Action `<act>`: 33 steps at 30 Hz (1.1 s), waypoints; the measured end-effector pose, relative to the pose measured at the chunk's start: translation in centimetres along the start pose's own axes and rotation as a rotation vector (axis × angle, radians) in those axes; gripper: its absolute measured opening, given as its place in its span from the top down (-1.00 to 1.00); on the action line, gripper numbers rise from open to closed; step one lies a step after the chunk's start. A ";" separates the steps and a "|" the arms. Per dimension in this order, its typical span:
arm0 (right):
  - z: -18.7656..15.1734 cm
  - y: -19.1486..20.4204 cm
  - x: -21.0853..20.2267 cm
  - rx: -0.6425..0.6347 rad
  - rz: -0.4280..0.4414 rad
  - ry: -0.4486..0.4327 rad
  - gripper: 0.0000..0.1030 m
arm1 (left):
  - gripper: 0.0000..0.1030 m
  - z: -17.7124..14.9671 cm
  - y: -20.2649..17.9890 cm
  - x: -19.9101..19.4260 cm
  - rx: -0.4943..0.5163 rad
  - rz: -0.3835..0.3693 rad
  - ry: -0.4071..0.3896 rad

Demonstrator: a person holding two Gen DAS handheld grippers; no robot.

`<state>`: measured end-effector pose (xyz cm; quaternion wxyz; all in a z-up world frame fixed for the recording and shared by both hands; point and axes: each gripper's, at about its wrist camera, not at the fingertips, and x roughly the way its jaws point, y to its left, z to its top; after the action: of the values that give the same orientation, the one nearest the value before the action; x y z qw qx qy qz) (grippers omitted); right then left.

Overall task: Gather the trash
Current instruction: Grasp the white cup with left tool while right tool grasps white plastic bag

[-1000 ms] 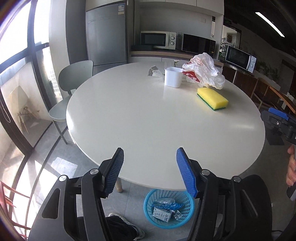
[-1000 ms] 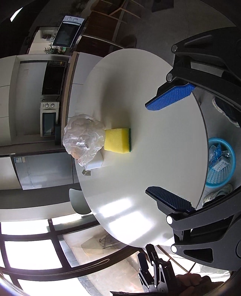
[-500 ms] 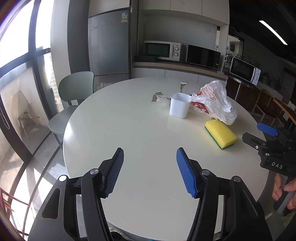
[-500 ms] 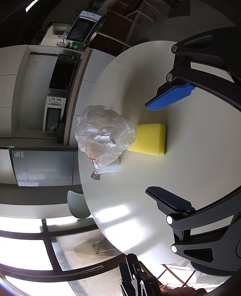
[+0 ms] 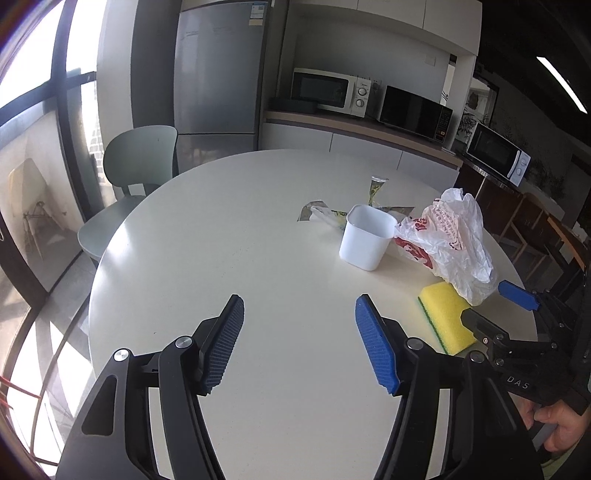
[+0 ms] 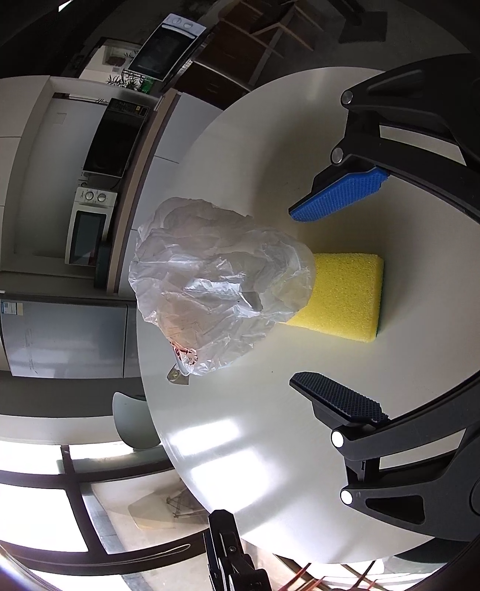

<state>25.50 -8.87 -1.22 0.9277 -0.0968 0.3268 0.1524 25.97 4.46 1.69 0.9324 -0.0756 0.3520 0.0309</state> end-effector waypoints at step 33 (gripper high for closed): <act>1.3 -5.8 1.5 0.118 0.060 0.004 0.84 | -0.15 7.3 -4.3 14.3 0.008 -0.046 0.241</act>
<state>29.38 -13.57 -0.72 0.9261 -0.0326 0.3398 0.1604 41.91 1.45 -1.80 0.8842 -0.0829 0.4598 -0.0015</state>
